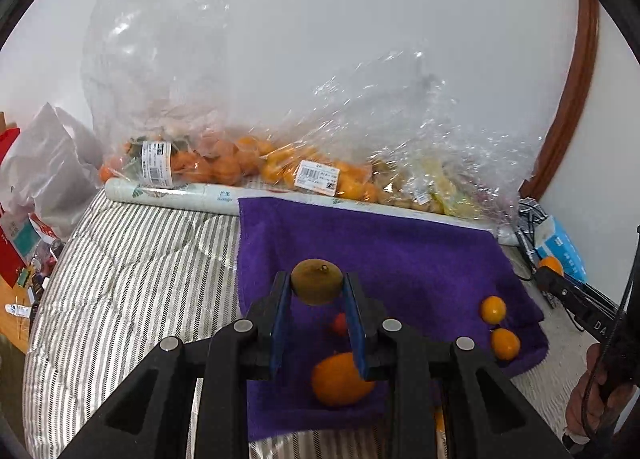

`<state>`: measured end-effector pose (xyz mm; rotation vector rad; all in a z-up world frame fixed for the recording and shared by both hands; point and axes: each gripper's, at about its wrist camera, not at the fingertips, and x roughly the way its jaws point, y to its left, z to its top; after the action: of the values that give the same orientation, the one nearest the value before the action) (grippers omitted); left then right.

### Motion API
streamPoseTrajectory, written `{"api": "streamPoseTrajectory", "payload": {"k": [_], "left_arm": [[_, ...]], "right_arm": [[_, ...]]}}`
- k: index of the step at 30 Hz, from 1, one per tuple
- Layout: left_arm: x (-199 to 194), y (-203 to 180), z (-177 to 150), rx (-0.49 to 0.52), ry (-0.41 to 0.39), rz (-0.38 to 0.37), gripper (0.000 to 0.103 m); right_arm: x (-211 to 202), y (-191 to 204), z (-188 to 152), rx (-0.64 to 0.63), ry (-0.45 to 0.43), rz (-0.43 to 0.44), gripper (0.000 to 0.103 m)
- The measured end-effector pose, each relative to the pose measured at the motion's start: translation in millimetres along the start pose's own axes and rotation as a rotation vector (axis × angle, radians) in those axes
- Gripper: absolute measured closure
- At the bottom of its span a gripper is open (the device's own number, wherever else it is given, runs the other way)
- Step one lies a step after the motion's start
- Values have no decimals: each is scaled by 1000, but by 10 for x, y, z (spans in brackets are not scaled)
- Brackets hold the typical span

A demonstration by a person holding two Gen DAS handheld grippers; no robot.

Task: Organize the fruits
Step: 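Lift and carry the orange in right tool while left carries greenish fruit, then lower both held fruits onto the purple towel with both tools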

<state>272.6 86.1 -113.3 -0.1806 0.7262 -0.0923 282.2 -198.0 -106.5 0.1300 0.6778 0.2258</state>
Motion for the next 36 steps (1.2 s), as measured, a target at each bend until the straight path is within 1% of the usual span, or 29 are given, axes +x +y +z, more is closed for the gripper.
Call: {"api": "streamPoseTrajectory", "payload": {"k": [2, 8, 12, 17, 28, 36], "left_arm": [[70, 43, -19, -8, 16, -4, 78], [214, 153, -70, -38, 50, -5, 78], [254, 141, -93, -32, 55, -11, 78], [293, 107, -116, -18, 63, -16, 78], [358, 81, -150, -4, 85, -12, 78], [407, 63, -168, 8, 105, -11, 78]], "right_arm": [[62, -27, -16, 2, 5, 7, 71], [198, -109, -37, 12, 20, -9, 71], [209, -167, -33, 8, 20, -38, 71], [201, -262, -23, 34, 14, -44, 71], [393, -203, -123, 2, 76, -61, 71], [490, -215, -185, 7, 115, -66, 71]]}}
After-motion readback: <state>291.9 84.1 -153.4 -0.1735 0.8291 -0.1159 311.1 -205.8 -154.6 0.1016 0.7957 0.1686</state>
